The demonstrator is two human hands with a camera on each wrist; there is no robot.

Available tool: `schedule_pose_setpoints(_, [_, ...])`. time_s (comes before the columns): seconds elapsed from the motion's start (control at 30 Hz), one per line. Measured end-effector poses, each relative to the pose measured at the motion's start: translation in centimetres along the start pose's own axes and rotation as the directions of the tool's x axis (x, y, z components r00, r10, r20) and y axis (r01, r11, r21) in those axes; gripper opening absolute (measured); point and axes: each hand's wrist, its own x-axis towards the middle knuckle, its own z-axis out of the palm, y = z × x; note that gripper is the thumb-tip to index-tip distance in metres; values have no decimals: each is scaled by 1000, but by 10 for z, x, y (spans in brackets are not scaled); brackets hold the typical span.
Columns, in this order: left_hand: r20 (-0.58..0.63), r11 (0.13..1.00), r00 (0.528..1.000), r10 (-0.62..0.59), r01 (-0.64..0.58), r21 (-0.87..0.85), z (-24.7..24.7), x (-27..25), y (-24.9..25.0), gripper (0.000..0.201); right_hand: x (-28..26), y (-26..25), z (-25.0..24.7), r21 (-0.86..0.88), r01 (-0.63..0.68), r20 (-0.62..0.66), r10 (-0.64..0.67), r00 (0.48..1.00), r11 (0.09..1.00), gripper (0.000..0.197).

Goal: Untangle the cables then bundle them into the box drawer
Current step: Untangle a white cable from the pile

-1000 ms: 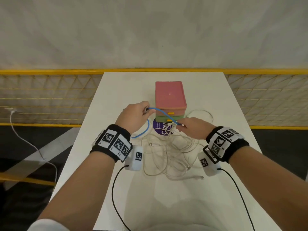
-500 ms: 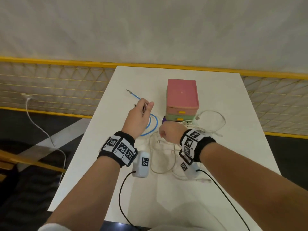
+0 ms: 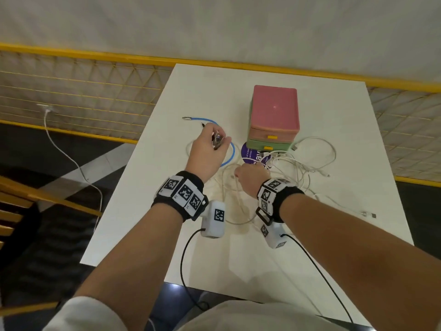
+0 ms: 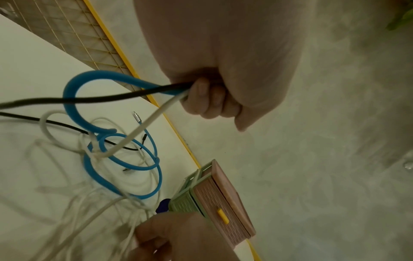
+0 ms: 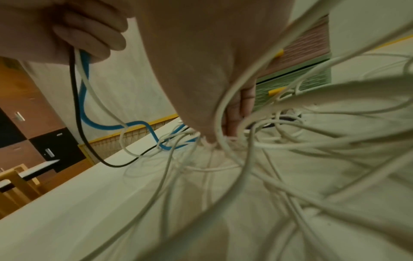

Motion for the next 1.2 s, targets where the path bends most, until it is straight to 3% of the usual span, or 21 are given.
schedule_pose_setpoints(0.07, [-38, 999, 999, -6, 4, -53, -2, 0, 1, 8, -7, 6, 2, 108, -25, -99, 35, 995, 994, 28])
schedule_pose_setpoints(0.2, [-27, 996, 997, -71, 69, -65, -9, 4, 1, 18, -27, 23, -7, 432, -23, -270, 154, 950, 901, 32])
schedule_pose_setpoints(0.37, [124, 999, 992, 19, -13, -50, 2, 6, 7, 12, -51, 37, -30, 274, -97, -441, 214, 871, 957, 49])
schedule_pose_setpoints(0.43, [191, 997, 980, 47, -35, -63, 14, 5, 12, 15, -54, 39, -40, 387, -70, -474, 264, 840, 919, 45])
schedule_pose_setpoints(0.47, [210, 997, 977, 45, -30, -75, 19, 4, 16, 17, -56, 38, -44, 509, -12, -473, 291, 832, 861, 40])
schedule_pose_setpoints(0.57, [241, 986, 970, -10, 49, -157, 35, 1, 29, 15, -66, 34, -54, 797, 219, -466, 343, 815, 563, 24])
schedule_pose_setpoints(0.67, [260, 964, 966, -11, 79, -253, 43, -3, 41, 7, -76, 30, -61, 867, 291, -454, 402, 795, 404, 17])
schedule_pose_setpoints(0.77, [240, 953, 970, 34, 41, -299, 46, -5, 48, 14, -81, 29, -60, 895, 334, -433, 403, 806, 295, 14])
schedule_pose_setpoints(0.93, [151, 960, 987, 57, -12, -281, 48, -1, 47, 15, -85, 32, -48, 882, 265, -404, 337, 850, 389, 13])
schedule_pose_setpoints(1.1, [259, 941, 966, 8, 80, -328, 47, 3, 54, 28, -85, 29, -46, 823, 324, -486, 283, 827, 466, 18])
schedule_pose_setpoints(1.2, [161, 904, 987, 1, 69, -422, 37, 15, 76, 33, -84, 29, -35, 800, 305, -456, 193, 869, 516, 30])
